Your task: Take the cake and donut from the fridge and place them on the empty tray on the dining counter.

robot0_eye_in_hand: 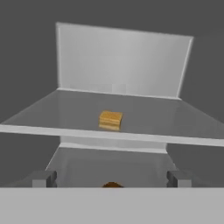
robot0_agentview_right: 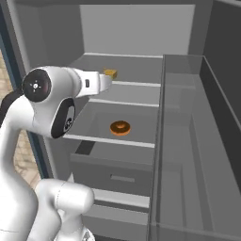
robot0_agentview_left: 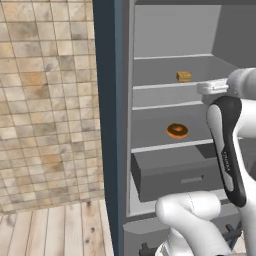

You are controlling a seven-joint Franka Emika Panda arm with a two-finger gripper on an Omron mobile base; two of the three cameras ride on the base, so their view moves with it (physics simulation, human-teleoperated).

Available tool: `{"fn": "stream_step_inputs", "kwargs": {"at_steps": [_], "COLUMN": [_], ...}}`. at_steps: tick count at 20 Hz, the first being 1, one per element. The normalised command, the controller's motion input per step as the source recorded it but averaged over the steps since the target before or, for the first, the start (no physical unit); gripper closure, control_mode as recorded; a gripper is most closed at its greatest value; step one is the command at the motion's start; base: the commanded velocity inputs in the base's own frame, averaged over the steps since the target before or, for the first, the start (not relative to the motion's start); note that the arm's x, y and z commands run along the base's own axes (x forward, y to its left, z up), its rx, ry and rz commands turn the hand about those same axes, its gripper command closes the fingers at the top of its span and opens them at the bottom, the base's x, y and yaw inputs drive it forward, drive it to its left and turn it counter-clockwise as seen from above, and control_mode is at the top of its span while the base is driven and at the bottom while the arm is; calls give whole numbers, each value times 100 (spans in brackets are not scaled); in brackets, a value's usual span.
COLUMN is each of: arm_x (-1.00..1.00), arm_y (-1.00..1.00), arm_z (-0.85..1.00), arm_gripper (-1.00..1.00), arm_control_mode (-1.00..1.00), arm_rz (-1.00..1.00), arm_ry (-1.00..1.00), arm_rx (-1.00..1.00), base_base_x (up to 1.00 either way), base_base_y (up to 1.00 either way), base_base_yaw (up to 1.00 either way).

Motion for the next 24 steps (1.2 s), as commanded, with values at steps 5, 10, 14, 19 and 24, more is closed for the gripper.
{"fn": "stream_step_inputs", "kwargs": {"at_steps": [5, 10, 14, 19, 24], "arm_x": [39, 40, 28, 38, 61], "arm_y": [0, 0, -3, 0, 2], "arm_z": [8, 0, -9, -19, -22], "arm_gripper": [-100, -100, -100, -100, -100], "arm_control_mode": [-100, -100, -100, -100, -100], "arm_rz": [0, 0, 0, 0, 0], "arm_ry": [21, 12, 0, 0, 1], "arm_rx": [0, 0, 0, 0, 0], "base_base_x": [0, 0, 0, 0, 0], "base_base_y": [0, 0, 0, 0, 0], "base_base_yaw": [0, 0, 0, 0, 0]}}
